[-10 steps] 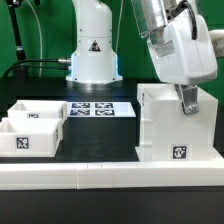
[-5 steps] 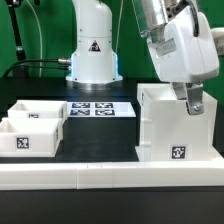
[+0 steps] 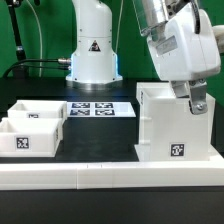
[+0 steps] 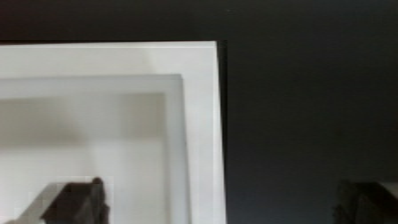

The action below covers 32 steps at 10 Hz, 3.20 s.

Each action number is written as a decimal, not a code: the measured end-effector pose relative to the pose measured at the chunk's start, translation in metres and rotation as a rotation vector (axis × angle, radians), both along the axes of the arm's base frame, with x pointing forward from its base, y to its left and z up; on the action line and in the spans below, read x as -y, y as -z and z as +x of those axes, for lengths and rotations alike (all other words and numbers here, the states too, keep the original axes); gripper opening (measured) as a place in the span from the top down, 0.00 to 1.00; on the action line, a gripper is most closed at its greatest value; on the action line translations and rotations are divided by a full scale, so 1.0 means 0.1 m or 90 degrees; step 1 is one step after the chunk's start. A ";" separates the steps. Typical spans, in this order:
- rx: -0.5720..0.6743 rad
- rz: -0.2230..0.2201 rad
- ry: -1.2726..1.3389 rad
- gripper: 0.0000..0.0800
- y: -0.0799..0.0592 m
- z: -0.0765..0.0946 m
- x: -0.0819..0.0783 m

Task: Assemble drawer

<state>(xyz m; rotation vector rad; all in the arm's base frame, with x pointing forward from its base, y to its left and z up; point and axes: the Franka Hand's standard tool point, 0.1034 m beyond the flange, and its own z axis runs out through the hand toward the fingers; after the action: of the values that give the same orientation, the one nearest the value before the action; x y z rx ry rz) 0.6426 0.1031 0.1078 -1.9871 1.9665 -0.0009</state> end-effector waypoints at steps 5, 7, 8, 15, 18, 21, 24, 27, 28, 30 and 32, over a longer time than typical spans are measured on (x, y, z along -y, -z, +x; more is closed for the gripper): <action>0.056 -0.029 -0.124 0.19 -0.45 -0.29 0.33; 0.055 -0.030 -0.134 0.19 -0.41 -0.29 0.29; 0.060 -0.036 -0.153 0.19 -0.41 -0.29 0.29; 0.112 -0.168 -0.662 0.19 -0.30 -0.53 0.80; 0.144 -0.197 -0.801 0.19 -0.29 -0.53 0.82; 0.115 -0.278 -1.011 0.19 -0.09 -0.76 1.06; 0.098 -0.294 -0.990 0.19 0.06 -0.94 1.40; 0.098 -0.293 -0.991 0.19 0.06 -0.94 1.38; 0.098 -0.293 -0.991 0.19 0.06 -0.94 1.38; 0.091 -0.284 -0.986 0.19 0.08 -0.97 1.40; 0.055 -0.250 -0.967 0.19 0.21 -1.11 1.56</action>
Offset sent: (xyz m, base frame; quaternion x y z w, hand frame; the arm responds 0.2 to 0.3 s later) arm -0.0326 -0.0269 0.0366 0.0207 -0.0323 -0.0782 0.9962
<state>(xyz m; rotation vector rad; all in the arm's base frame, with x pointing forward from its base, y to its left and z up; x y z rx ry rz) 0.5320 -0.0529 0.0865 -3.0901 0.0131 -0.0988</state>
